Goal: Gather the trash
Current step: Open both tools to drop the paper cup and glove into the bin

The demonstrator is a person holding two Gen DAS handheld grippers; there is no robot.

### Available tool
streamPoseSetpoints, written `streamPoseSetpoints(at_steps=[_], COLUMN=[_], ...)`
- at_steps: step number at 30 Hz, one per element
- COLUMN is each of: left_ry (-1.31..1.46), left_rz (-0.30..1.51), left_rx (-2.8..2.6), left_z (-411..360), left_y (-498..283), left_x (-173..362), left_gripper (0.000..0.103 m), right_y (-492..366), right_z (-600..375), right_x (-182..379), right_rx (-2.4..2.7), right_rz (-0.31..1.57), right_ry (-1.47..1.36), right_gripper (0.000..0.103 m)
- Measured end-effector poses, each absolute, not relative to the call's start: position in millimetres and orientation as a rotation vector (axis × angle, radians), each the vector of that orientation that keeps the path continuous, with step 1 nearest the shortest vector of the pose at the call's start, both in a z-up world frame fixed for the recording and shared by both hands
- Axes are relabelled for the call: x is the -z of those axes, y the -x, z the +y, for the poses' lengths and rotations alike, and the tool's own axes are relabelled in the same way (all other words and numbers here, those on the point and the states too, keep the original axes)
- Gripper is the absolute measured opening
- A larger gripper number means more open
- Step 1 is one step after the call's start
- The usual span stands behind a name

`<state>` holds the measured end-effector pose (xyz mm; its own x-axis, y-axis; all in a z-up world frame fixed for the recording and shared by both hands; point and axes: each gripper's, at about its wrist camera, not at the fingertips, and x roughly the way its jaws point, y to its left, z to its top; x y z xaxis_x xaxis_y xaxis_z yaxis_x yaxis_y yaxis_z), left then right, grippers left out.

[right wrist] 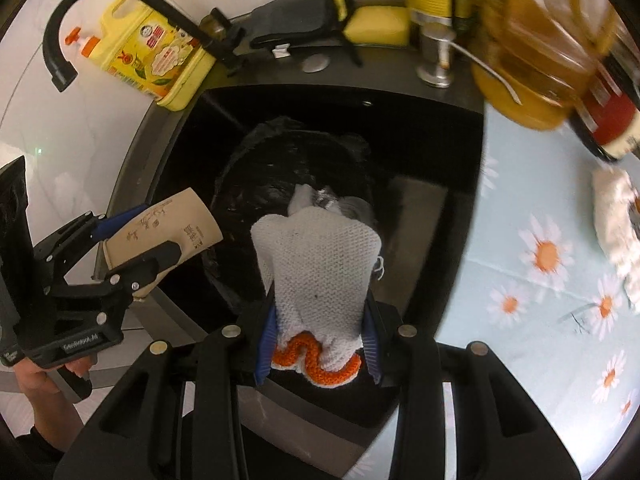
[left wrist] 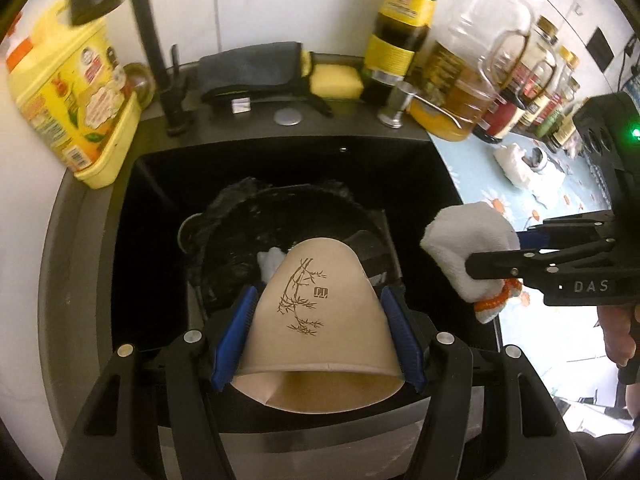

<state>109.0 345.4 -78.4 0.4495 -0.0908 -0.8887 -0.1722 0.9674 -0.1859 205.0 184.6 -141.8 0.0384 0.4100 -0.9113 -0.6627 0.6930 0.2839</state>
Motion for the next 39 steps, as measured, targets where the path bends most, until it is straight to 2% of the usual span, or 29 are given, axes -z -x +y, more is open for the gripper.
streamPoseSetpoints(at_steps=[17, 21, 24, 25, 39], left_ry=[0.425, 0.425, 0.442, 0.446, 0.427], left_rz=[1.100, 1.123, 1.155, 1.161, 1.152], left_rx=[-0.072, -0.093, -0.106, -0.105, -0.093], left_z=[386.7, 390.9, 394.5, 395.1, 388.2], left_y=[-116.3, -121.3, -126.7, -128.0, -122.0], left_x=[97.3, 103.4, 111.3, 113.7, 109.6], left_gripper=[0.062, 0.064, 0.077, 0.077, 0.077], right_y=[-236.4, -244.5, -249.6, -250.8, -244.4], right_z=[277.1, 285.9, 288.2, 288.3, 265.1], right_x=[149.3, 150.8, 150.6, 150.6, 144.4], right_rx=[-0.884, -0.893, -0.888, -0.885, -0.850], right_rz=[1.330, 1.347, 1.356, 1.359, 1.344], right_ry=[0.329, 0.322, 0.298, 0.289, 0.236], right_gripper=[0.039, 0.047, 0.057, 0.060, 0.062])
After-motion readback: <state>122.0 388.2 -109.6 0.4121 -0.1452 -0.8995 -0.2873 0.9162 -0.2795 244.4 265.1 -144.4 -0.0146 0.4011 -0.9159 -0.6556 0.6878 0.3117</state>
